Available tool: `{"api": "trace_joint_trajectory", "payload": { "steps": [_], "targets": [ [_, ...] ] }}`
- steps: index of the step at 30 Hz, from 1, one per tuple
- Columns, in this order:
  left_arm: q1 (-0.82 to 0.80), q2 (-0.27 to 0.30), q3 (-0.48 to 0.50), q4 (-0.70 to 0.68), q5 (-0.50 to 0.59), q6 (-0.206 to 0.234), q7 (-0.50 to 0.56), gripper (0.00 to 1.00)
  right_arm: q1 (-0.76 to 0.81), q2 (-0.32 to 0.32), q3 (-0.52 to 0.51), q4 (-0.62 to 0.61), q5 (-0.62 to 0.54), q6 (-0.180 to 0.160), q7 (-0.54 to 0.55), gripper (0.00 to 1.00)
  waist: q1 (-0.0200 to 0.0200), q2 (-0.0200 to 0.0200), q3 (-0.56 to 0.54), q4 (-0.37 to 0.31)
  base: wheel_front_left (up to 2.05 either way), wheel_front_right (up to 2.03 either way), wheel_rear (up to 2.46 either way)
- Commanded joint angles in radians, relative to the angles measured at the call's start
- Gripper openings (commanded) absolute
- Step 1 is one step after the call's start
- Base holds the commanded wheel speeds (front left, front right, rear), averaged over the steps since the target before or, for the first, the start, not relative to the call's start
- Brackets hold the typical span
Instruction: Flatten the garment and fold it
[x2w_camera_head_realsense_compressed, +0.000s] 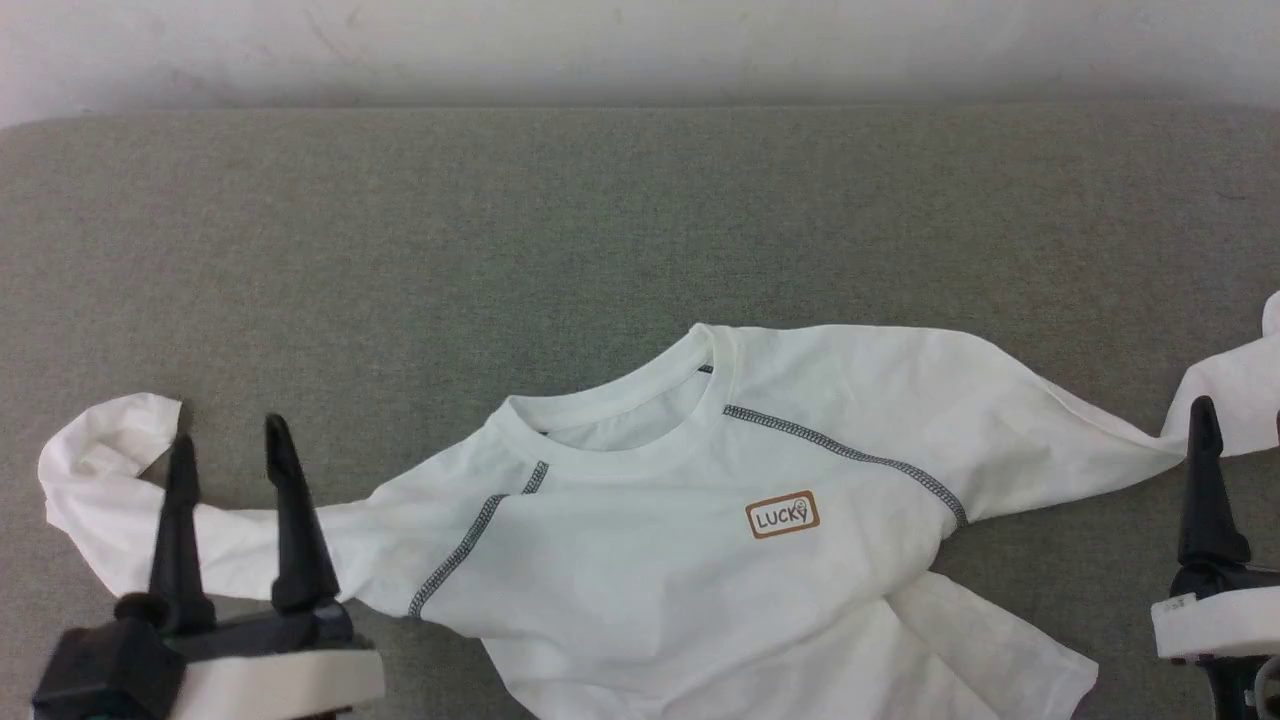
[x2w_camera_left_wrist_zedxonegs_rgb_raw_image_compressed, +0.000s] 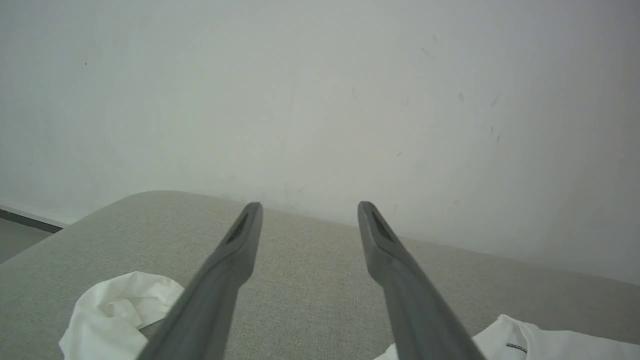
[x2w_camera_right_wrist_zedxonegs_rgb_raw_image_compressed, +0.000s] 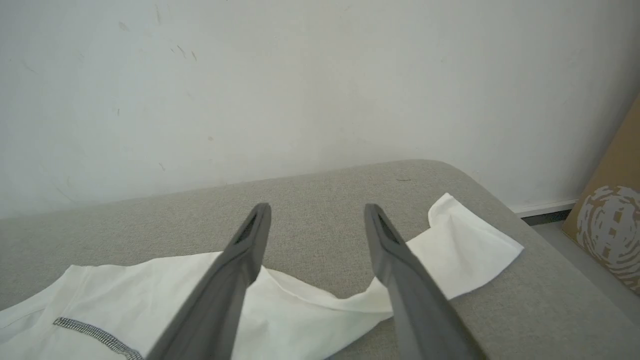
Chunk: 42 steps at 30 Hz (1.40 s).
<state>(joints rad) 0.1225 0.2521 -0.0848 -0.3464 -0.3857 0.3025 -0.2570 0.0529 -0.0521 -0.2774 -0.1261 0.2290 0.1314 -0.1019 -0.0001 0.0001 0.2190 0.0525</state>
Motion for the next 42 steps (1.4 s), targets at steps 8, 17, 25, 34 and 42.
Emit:
{"api": "trace_joint_trajectory", "payload": {
  "steps": [8, 17, 25, 34, 42],
  "targets": [
    [0.107, -0.083, -0.015, 0.089, 0.092, -0.128, -0.005, 1.0, 0.037, 0.002, 0.021, 0.026, 0.015, -0.001, -0.029, 1.0, 0.0001, -0.0001, -0.024, -0.005, 0.0, 0.0, 0.0],
    [0.091, -0.125, 0.005, 0.143, 0.134, -0.189, -0.005, 1.0, -0.017, 0.002, 0.076, -0.026, -0.05, -0.001, 0.007, 1.0, 0.0001, -0.0001, -0.037, 0.008, 0.0, 0.0, 0.0],
    [0.053, -0.156, 0.009, 0.153, 0.152, -0.224, -0.005, 1.0, -0.262, -0.02, 0.225, -0.045, -0.104, -0.001, 0.246, 1.0, 0.0001, -0.0001, 0.029, 0.041, 0.0, 0.0, 0.0],
    [-0.031, -0.184, -0.01, 0.163, 0.165, -0.263, -0.005, 1.0, -0.504, -0.237, 0.452, 0.12, 0.063, -0.001, 0.663, 1.0, 0.0001, -0.0001, 0.14, 0.127, 0.0, 0.0, 0.0],
    [-0.08, -0.198, -0.037, 0.182, 0.15, -0.279, -0.005, 1.0, -0.639, -0.446, 0.699, 0.198, 0.217, -0.001, 0.91, 1.0, 0.0001, -0.0001, 0.205, 0.198, 0.0, 0.0, 0.0]
  ]
}}
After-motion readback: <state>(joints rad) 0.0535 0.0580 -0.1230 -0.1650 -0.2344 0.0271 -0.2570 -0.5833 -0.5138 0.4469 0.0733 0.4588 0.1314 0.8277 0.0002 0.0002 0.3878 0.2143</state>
